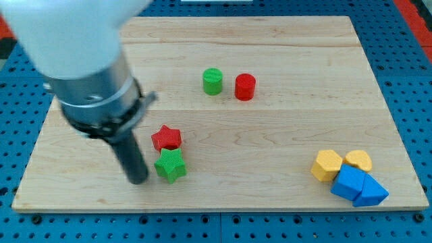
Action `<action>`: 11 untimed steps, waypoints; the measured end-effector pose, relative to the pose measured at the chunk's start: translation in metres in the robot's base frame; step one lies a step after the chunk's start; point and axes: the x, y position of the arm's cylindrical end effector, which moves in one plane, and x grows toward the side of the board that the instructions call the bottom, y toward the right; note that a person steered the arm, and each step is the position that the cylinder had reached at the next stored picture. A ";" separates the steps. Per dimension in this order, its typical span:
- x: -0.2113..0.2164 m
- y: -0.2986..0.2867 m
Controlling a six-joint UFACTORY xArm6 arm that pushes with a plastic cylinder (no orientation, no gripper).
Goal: Push the red circle towards the red star
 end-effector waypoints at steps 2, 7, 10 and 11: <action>0.003 0.034; -0.136 0.203; -0.172 0.116; -0.140 0.077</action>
